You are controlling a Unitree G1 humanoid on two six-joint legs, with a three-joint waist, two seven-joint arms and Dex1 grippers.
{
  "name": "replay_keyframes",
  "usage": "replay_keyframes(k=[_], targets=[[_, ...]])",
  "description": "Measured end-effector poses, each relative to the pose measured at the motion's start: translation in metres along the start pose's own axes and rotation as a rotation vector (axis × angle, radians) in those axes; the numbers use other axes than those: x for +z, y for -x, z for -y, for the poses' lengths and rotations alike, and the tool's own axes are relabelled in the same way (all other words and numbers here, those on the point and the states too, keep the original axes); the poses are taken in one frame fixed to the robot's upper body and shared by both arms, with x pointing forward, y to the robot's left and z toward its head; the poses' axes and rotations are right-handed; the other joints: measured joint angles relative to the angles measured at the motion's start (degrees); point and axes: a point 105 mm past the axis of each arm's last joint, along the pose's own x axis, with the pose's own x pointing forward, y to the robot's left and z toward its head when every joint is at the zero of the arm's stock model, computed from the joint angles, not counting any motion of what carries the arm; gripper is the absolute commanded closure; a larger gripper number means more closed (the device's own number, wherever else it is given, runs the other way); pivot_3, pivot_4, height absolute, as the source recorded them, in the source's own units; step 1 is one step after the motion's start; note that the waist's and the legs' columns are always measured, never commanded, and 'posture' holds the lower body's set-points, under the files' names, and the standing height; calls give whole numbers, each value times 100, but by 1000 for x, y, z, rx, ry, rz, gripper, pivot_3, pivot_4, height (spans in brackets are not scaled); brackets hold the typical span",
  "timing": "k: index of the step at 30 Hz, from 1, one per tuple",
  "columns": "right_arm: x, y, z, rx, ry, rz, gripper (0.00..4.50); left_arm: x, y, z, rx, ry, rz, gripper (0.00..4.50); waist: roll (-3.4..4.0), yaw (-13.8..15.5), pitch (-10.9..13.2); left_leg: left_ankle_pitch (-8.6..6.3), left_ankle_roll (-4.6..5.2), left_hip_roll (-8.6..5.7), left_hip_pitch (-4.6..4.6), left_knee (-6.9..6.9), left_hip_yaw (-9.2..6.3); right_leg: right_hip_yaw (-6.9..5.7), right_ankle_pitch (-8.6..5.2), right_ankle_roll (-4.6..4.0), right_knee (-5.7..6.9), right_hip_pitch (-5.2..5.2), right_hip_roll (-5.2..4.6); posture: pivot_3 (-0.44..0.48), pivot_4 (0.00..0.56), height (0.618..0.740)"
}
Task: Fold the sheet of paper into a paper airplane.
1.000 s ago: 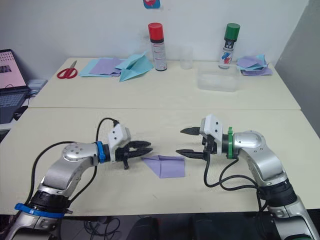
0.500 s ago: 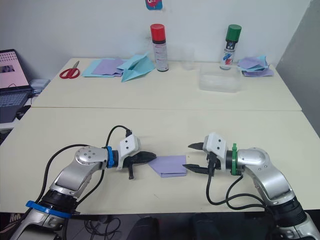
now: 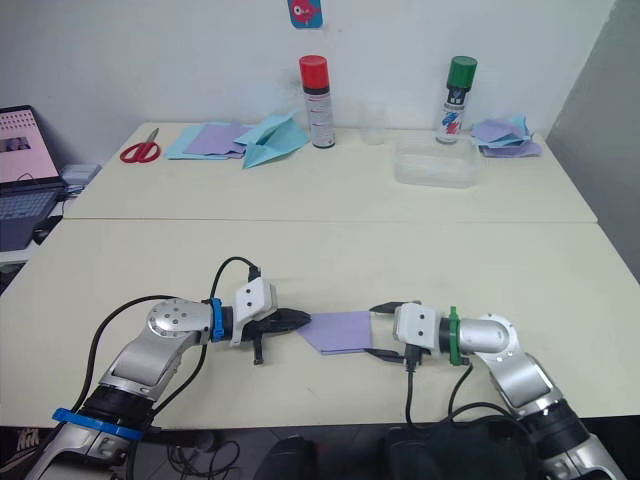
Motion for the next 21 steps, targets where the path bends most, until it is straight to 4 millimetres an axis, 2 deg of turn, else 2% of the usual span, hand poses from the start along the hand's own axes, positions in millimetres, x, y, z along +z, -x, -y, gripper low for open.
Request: replay_keyframes(k=[5, 16, 21], targets=[[-1, -6, -1, 10, 38, 17, 999, 1, 0, -1, 0, 0, 5, 4472, 0, 1, 0, 0, 0, 0, -2, 0, 4, 7, 0, 0, -1, 0, -1, 0, 150, 740], [2, 0, -5, 58, 94, 27, 999, 1, 1, -1, 0, 3, 5, 4472, 1, 3, 0, 0, 0, 2, -1, 0, 2, 6, 0, 0, -1, 0, -1, 0, 150, 740], [-10, 2, -8, 68, 99, -13, 999, 0, 1, -2, 0, 4, 5, 4472, 0, 3, -1, 0, 0, 2, 0, 0, 3, 6, 0, 0, 0, 0, -1, 0, 150, 740]])
